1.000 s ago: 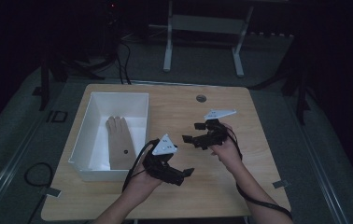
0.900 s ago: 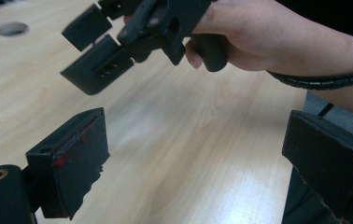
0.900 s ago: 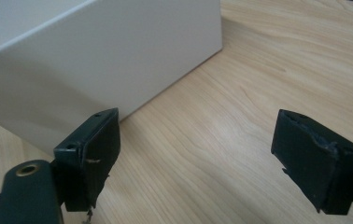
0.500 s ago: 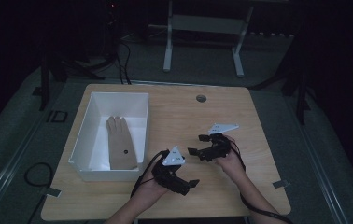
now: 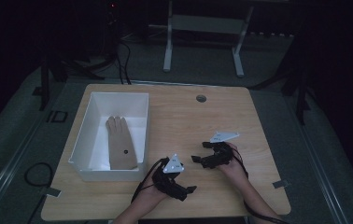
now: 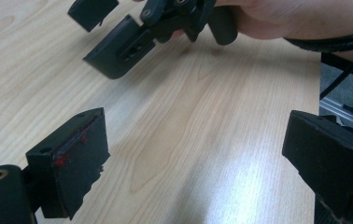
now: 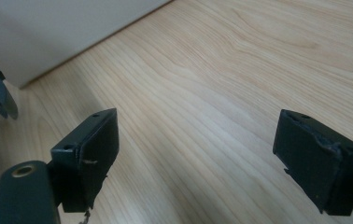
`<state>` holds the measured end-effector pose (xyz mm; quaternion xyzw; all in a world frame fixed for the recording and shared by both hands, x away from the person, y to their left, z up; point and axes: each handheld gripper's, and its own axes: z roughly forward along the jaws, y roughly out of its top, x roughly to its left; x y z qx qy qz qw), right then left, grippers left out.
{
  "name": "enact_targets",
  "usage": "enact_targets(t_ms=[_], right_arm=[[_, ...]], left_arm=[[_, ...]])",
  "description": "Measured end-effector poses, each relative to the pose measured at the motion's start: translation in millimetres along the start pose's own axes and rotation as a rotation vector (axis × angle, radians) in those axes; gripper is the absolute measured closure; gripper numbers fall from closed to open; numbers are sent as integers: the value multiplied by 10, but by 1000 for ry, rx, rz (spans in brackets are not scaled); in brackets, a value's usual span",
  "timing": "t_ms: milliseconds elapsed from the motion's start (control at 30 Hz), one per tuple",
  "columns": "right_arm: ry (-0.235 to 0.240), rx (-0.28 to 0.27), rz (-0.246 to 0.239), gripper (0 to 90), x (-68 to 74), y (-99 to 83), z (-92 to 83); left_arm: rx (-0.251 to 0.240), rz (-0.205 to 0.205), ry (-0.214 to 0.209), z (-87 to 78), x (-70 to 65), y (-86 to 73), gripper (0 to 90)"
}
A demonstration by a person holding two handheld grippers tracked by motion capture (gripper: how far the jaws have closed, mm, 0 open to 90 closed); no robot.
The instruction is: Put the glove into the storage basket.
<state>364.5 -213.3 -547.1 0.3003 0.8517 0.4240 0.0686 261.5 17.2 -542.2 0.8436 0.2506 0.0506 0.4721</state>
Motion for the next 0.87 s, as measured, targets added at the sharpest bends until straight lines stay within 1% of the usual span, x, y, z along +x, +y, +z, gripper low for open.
enact_targets(t_ms=[100,167,233,300,367,400,500,600,700,867], right_arm=[[-11,1,-12,144,-9,-51,-12],[-16,0,-16,144,-17,-81,-18],[-13,-5,-14,144,-24,-109,-25],[-3,-13,-10,144,-26,-138,-31],[2,-13,-20,144,-23,-168,-28],[-3,-7,-24,144,-17,-181,-26],[-7,-7,-42,143,-1,-198,-32],[-17,-2,-52,142,4,-210,-29],[-25,-2,-47,142,-5,-225,-27],[-29,-7,-46,142,-25,-227,-34]], left_arm=[[-1,-1,-2,23,-2,-48,75],[3,16,1,42,-7,-77,74],[1,27,-26,66,-15,-108,74],[4,39,-42,93,-29,-138,75],[20,57,-41,122,-47,-162,75],[32,67,-43,139,-58,-173,74],[39,89,-34,159,-82,-179,75],[36,93,-34,164,-90,-179,74],[33,90,-23,166,-92,-193,74],[21,91,-22,153,-88,-205,75]])
